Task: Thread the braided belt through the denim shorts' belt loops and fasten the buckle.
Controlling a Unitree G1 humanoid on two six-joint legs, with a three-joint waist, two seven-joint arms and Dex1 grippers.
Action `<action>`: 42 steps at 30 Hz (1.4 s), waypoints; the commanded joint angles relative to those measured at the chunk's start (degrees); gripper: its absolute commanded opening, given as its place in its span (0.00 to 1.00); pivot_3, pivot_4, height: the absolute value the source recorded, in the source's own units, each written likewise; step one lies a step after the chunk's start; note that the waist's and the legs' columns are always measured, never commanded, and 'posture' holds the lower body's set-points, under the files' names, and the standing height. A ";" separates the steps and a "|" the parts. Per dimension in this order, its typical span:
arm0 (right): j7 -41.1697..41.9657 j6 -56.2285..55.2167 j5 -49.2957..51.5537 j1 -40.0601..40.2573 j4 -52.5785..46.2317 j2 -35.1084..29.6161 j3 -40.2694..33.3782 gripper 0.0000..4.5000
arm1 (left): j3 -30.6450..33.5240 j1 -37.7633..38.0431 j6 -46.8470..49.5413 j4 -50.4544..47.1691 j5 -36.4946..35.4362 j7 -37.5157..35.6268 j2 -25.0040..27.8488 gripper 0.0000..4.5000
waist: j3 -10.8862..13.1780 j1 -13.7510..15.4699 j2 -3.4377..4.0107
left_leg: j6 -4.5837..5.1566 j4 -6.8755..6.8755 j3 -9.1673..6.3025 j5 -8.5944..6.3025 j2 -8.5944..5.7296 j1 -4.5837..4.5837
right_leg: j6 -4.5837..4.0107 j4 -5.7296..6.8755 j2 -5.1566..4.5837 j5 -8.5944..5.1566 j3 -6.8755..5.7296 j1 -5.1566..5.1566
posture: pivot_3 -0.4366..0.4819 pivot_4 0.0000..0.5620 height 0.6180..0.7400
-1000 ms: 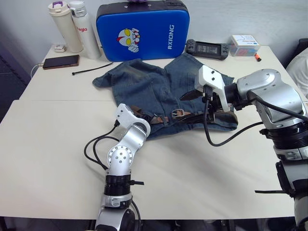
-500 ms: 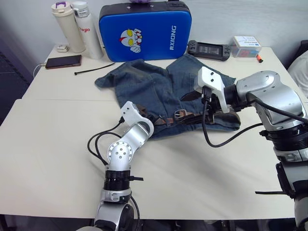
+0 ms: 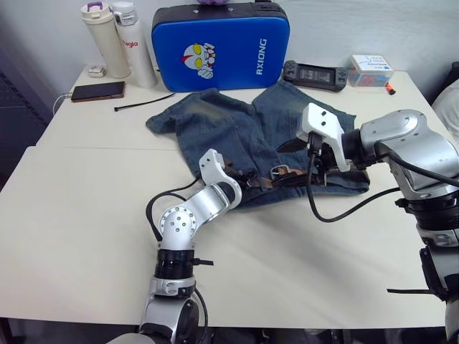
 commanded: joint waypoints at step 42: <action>-0.03 1.07 6.27 10.83 -10.08 -8.87 -7.80 1.00 | 19.18 24.39 3.23 -18.11 18.16 -93.56 93.87 0.99 | 0.06 -3.76 0.17 | -0.26 -0.54 -0.70 -0.12 -0.01 0.02 | -0.20 -0.20 0.41 -0.11 0.34 -0.51 | 0.48 0.27 0.38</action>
